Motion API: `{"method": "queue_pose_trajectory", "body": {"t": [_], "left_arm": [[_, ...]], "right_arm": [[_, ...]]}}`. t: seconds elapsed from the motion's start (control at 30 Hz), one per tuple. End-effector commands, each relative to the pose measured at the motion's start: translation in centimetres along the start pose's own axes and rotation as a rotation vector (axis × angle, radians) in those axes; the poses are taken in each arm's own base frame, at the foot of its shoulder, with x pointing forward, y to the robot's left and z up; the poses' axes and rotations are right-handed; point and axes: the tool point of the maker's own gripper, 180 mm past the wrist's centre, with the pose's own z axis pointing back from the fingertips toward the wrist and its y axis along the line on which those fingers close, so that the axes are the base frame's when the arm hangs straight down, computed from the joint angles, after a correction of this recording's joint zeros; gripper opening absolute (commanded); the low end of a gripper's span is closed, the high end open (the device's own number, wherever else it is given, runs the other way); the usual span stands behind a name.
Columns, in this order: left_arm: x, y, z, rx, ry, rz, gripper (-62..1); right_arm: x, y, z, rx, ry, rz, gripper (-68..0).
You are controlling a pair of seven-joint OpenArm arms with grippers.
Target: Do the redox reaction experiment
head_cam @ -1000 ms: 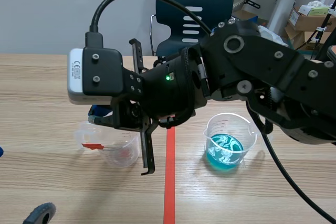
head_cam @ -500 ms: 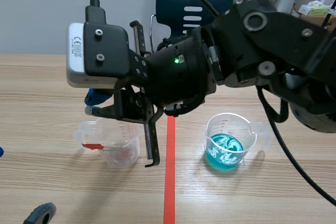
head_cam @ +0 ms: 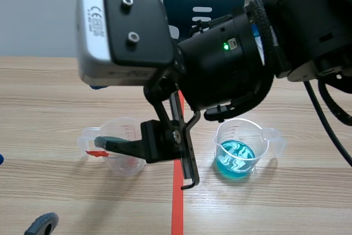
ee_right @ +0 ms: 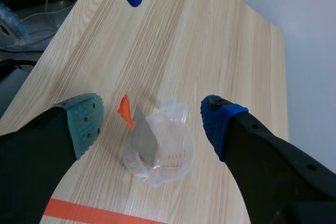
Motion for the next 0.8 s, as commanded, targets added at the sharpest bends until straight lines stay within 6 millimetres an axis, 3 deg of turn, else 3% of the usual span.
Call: {"method": "queue_pose_trajectory", "body": {"t": [0.0,0.37,0.77], "left_arm": [[0.8,0.0,-0.2,0.004,-0.031,0.002,1.4],[0.8,0.0,-0.2,0.004,-0.031,0.002,1.4],[0.8,0.0,-0.2,0.004,-0.03,0.002,1.4]], "right_arm": [[-0.1,-0.5,0.6,-0.004,0.002,0.002,-27.2],[-2.3,0.6,2.1,0.026,0.103,-0.078,-11.2],[-1.6,0.4,0.8,0.025,0.091,-0.072,-10.6]]}}
